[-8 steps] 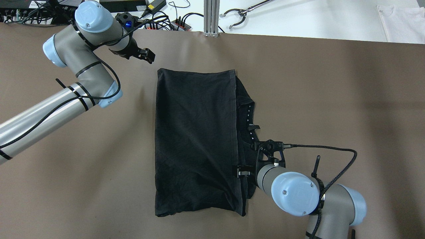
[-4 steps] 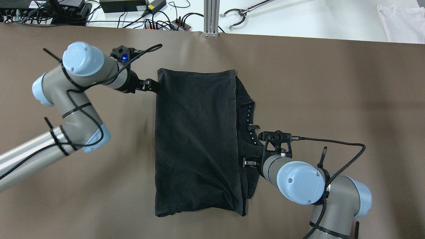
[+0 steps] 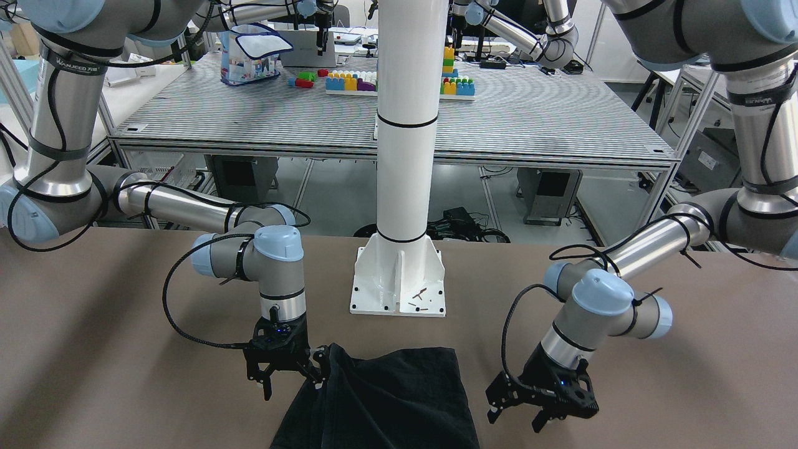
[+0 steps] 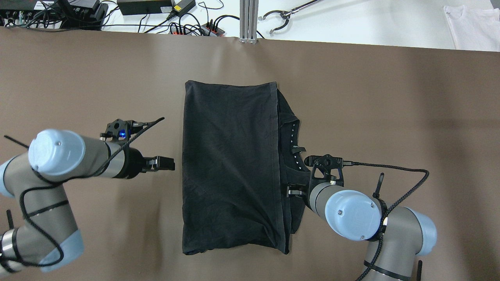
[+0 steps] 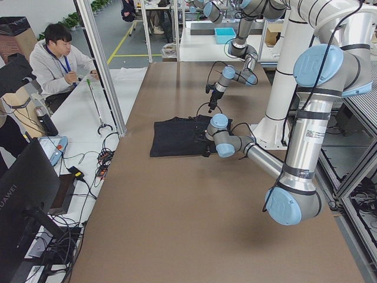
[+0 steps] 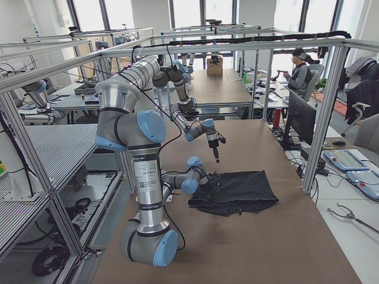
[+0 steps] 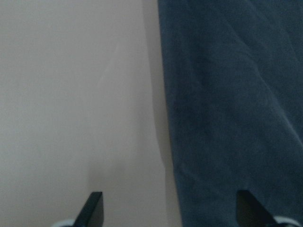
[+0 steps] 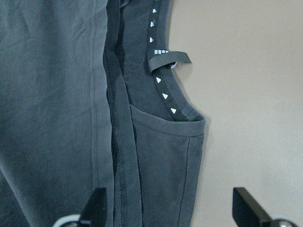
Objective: Fold clothes
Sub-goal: 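Move the left gripper down to the shirt's bottom corner nearest the robot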
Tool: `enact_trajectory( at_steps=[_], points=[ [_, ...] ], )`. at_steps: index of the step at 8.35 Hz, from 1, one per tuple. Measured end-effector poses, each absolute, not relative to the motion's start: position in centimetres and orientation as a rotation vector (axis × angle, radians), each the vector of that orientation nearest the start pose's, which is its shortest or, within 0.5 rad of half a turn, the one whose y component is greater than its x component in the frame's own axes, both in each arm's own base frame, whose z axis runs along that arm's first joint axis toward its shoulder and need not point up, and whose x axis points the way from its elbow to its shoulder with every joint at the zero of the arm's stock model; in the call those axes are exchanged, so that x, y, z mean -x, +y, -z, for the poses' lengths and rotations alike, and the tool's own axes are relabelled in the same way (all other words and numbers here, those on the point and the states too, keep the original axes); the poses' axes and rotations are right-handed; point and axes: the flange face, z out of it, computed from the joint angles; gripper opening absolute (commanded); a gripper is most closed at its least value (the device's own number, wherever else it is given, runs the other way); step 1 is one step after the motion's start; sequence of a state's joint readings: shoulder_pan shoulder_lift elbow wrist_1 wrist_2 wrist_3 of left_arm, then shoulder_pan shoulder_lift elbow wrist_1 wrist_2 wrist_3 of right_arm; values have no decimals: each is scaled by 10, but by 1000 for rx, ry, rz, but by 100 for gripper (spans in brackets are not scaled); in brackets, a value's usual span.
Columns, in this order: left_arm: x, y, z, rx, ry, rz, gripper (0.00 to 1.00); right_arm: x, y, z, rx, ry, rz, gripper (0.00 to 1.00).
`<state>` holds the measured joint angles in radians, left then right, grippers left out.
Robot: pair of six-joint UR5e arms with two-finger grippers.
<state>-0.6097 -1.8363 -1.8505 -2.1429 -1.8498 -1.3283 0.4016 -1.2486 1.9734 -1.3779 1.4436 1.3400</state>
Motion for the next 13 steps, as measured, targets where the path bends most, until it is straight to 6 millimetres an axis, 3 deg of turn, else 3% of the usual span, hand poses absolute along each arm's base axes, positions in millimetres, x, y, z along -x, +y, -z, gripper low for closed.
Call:
enact_trajectory(
  at_steps=[3, 5, 8, 12, 13],
  points=[
    [-470, -307, -322, -182, 1124, 242, 100, 466, -355, -287, -397, -834, -215, 94],
    [-500, -260, -323, -177, 1123, 263, 100, 466, -355, -288, -398, -833, -216, 94],
    [-514, -238, -324, -181, 1121, 259, 83, 466, -355, -287, -400, -833, -215, 94],
    [-523, -233, -324, -176, 1121, 252, 83, 467, -354, -287, -398, -835, -212, 94],
    [-525, -233, -322, -175, 1122, 251, 75, 467, -353, -287, -397, -836, -211, 94]
  ],
)
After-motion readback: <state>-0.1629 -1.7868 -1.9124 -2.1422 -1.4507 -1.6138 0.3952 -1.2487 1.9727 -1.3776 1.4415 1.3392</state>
